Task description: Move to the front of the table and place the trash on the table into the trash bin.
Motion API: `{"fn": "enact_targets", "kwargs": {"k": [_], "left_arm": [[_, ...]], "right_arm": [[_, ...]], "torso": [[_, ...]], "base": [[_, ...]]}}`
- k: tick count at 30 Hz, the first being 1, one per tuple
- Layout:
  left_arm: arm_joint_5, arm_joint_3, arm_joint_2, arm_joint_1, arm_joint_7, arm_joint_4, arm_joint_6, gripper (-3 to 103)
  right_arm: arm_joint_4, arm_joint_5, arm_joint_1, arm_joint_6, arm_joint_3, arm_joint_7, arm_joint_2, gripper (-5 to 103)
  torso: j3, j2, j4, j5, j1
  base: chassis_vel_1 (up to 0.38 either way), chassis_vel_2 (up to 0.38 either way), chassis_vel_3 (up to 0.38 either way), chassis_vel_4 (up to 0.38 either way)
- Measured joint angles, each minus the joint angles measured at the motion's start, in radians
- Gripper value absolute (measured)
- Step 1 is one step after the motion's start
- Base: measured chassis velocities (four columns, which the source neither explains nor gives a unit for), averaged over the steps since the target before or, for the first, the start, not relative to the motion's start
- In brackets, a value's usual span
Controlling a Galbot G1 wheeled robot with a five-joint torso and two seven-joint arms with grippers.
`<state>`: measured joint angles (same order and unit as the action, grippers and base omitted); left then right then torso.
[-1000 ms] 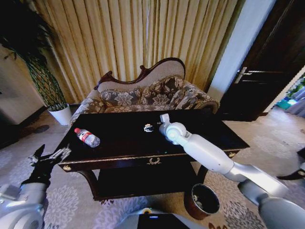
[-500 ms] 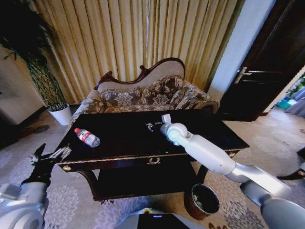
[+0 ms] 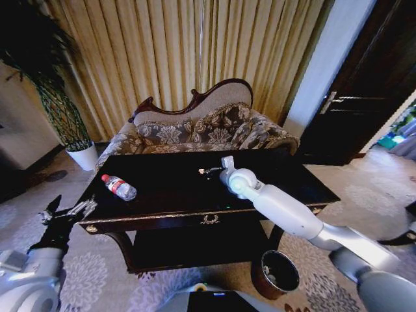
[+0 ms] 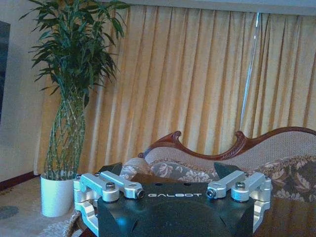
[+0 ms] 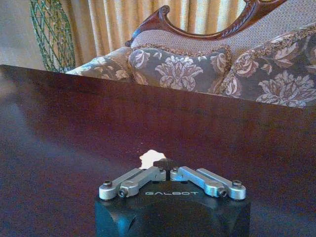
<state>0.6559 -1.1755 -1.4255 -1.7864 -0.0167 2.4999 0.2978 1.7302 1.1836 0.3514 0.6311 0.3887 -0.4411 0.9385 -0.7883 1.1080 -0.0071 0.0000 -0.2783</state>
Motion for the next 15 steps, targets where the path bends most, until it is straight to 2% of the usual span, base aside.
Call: {"fn": "enact_targets", "kwargs": {"k": [15], "left_arm": [[0.013, -0.002, 0.012, 0.008, 0.0, 0.0, 0.0, 100]], "right_arm": [[0.031, 0.006, 0.001, -0.038, -0.052, 0.002, -0.023, 0]], "torso": [[0.0, 0.0, 0.0, 0.0, 0.0]], "base": [[0.0, 0.0, 0.0, 0.0]]}}
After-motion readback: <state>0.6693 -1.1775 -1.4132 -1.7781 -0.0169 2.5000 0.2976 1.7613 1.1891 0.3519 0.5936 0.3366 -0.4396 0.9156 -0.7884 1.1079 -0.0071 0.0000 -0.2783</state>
